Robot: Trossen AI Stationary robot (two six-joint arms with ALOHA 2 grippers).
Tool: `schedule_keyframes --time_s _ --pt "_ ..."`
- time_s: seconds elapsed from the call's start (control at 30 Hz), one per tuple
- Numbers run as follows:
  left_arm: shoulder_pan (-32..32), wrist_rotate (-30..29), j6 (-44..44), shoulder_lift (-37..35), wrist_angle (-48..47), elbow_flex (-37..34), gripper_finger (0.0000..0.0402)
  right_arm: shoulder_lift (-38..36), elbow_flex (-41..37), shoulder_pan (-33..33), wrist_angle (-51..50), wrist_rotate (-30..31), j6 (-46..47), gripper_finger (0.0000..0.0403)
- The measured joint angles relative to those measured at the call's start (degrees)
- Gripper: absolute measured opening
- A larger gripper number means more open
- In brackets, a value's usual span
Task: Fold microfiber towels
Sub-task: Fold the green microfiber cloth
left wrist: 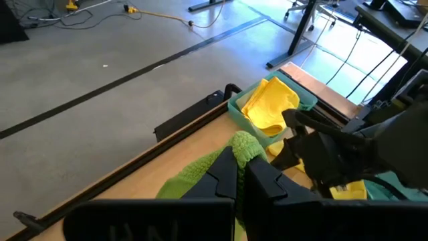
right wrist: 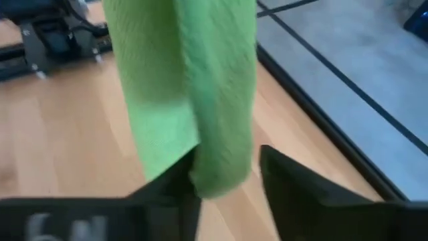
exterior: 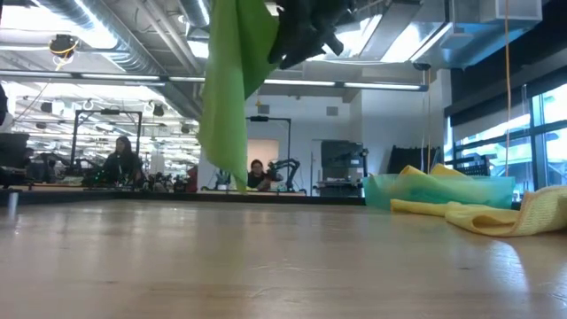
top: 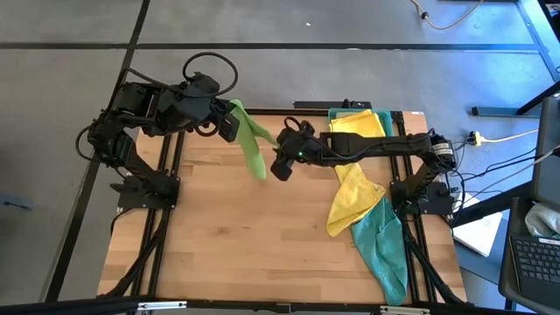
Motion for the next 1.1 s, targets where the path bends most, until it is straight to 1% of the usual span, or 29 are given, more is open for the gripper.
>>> schedule_keyframes --time_s 0.1,0.17,0.23,0.3,0.53,0.63,0.73,0.8,0.87,0.9,0.93,1.0,1.1 --pt "0.00 0.00 0.02 0.00 0.00 0.00 0.0000 -0.25 0.15 0.00 2.06 0.06 -1.30 0.0089" --pt "0.00 0.00 0.00 0.00 -0.02 0.00 0.0000 -0.50 0.15 0.14 3.32 0.04 -2.03 0.0059" --pt "0.00 0.00 0.01 0.00 -0.02 0.00 0.0000 -0.92 0.15 0.17 3.81 -0.05 -3.15 0.0037" --pt "0.00 0.00 0.00 0.00 -0.02 0.00 0.0000 -1.38 0.15 0.17 4.05 -0.03 -4.03 0.0024" --pt "0.02 -0.20 0.00 0.00 -0.31 0.00 0.0000 -3.08 0.19 0.15 2.32 -0.15 -4.51 0.0006" --pt "0.09 -0.31 0.23 0.00 -2.13 0.00 0.0000 -3.34 0.24 -0.06 -0.10 -2.12 -4.81 0.0005" --pt "0.09 1.45 0.32 0.00 -4.63 -0.02 0.0000 -4.06 0.24 -0.26 -0.68 -6.77 -7.71 0.0004" --pt "-0.17 3.93 0.05 0.02 -4.42 -0.03 0.0000 -4.98 0.24 -0.29 -0.66 -11.66 -10.20 0.0004" --pt "-1.13 5.12 -1.03 0.04 -4.45 -0.04 0.0000 -5.76 0.28 -0.26 -0.99 -16.97 -11.58 0.0004" --pt "-1.44 5.39 -1.34 0.04 -4.42 -0.04 0.0000 -6.18 0.28 -0.16 -2.24 -18.84 -11.88 0.0004" --pt "-1.72 5.59 -1.33 0.04 -4.45 -0.05 0.0000 -6.38 0.28 0.06 -3.77 -19.32 -11.99 0.0004" --pt "-1.73 5.35 -1.05 0.04 -4.28 -1.18 0.0000 -6.91 0.28 0.28 -6.69 -17.64 -12.32 0.0004" --pt "0.48 5.80 0.61 0.14 -4.29 -4.76 0.0000 -7.37 0.27 -0.24 -9.52 -8.12 -14.82 0.0005"
